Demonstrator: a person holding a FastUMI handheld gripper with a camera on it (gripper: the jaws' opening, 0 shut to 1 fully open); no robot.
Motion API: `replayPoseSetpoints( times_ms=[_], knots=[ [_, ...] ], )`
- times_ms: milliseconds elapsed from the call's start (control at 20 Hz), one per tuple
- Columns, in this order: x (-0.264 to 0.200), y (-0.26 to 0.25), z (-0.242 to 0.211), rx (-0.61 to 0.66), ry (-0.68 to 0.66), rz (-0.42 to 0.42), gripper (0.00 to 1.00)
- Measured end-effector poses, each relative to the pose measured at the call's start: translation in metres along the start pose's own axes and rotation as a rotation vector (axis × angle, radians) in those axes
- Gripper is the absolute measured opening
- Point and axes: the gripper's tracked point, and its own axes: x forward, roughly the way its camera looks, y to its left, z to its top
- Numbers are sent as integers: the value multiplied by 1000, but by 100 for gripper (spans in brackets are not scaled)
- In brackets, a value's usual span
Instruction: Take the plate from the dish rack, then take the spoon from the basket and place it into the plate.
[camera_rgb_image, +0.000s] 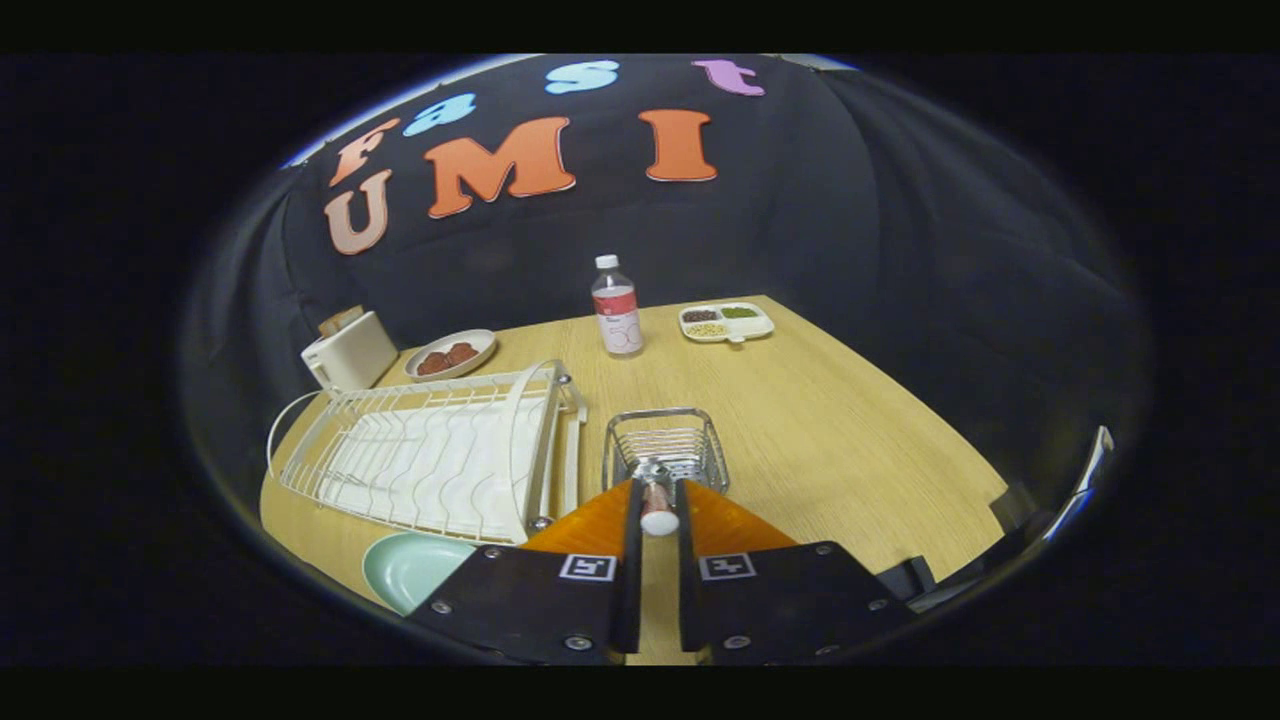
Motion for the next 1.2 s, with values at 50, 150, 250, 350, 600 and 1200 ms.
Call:
replayPoseSetpoints(
  times_ms=[50,150,250,350,600,1200],
  knots=[
    [0,3,1,-10,1,6,15],
    [-3,3,6,-22,-1,6,11],
    [-5,0,17,-27,-20,-7,10],
    [-10,-5,25,-35,-18,-23,11],
    [-32,-6,36,-33,0,-10,11],
    [-94,13,67,-8,-56,92,11]
  ],
)
